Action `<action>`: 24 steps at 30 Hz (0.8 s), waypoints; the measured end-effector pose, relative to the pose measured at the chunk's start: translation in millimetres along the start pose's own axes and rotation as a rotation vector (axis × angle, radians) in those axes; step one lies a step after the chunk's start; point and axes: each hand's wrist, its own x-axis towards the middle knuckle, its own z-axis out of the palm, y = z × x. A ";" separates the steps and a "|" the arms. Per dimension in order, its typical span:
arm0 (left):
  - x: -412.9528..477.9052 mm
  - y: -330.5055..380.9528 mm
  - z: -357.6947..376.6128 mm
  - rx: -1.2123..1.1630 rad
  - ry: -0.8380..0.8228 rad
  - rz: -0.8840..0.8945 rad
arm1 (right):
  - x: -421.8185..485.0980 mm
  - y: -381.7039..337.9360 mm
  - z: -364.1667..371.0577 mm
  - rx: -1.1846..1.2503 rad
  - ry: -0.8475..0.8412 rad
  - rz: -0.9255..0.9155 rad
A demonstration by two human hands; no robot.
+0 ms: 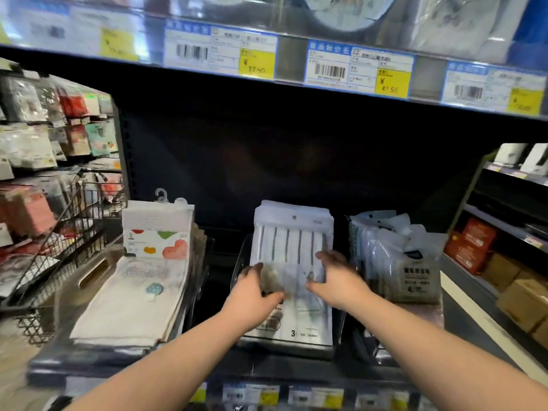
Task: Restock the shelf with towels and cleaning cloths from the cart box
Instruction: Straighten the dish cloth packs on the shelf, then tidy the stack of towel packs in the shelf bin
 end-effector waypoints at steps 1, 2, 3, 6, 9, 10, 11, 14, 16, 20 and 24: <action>-4.9 -0.5 -3.5 0.063 0.004 0.028 | -2.6 -1.4 -0.3 -0.025 -0.020 -0.028; -11.4 -1.4 -8.6 0.130 0.018 0.057 | -5.6 -5.2 -1.8 -0.048 -0.033 -0.064; -17.3 -2.3 -13.1 0.204 0.024 0.086 | -8.8 -8.5 -2.9 -0.063 -0.045 -0.095; -30.0 -6.3 -24.7 0.463 0.076 0.203 | -20.1 -16.8 -3.7 -0.122 -0.052 -0.181; -42.1 -9.8 -31.0 0.655 0.084 0.205 | -35.6 -18.8 -2.7 -0.201 -0.052 -0.254; -47.9 -10.7 -32.9 0.692 0.078 0.186 | -39.5 -18.4 -1.8 -0.210 -0.055 -0.271; -53.5 -10.9 -34.6 0.718 0.069 0.168 | -42.3 -18.0 -0.9 -0.206 -0.063 -0.281; -73.8 -13.2 -40.8 0.780 0.041 0.103 | -50.9 -19.8 4.1 -0.158 -0.092 -0.304; -85.9 -17.1 -46.4 0.812 0.032 0.078 | -55.9 -23.7 11.9 -0.117 -0.103 -0.320; -105.4 -29.9 -64.1 0.827 0.034 0.025 | -71.4 -43.0 30.4 -0.006 -0.152 -0.336; -109.1 -56.6 -84.0 0.728 0.119 -0.027 | -79.2 -65.3 37.7 0.034 -0.135 -0.357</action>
